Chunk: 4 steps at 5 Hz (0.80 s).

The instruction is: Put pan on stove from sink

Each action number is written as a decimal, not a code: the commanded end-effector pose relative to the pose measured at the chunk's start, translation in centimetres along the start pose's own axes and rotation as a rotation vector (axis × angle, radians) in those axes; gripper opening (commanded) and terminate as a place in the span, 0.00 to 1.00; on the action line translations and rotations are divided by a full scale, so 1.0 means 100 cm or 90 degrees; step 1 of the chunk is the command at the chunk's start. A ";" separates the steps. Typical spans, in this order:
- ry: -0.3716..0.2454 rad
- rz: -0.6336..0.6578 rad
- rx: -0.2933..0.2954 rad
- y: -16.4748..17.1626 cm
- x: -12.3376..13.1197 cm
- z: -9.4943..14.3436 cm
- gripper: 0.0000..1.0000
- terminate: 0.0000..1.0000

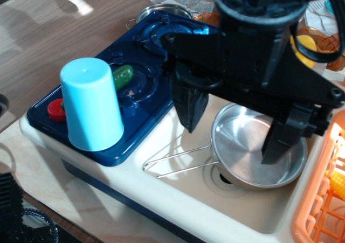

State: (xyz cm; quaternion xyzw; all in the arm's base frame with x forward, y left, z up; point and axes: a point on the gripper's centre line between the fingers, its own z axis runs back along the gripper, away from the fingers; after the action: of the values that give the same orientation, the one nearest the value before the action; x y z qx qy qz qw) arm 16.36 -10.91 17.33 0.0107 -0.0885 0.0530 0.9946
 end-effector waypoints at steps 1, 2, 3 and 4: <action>0.000 0.000 0.000 0.000 0.000 0.000 1.00 0.00; -0.026 -0.006 -0.003 0.001 0.020 -0.008 1.00 0.00; -0.041 -0.033 0.001 0.003 0.036 -0.014 1.00 0.00; -0.070 -0.057 0.010 0.008 0.052 -0.028 1.00 0.00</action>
State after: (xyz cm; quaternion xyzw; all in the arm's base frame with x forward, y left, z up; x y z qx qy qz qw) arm 22.55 -8.94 13.79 0.0376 -0.1546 -0.0021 0.9873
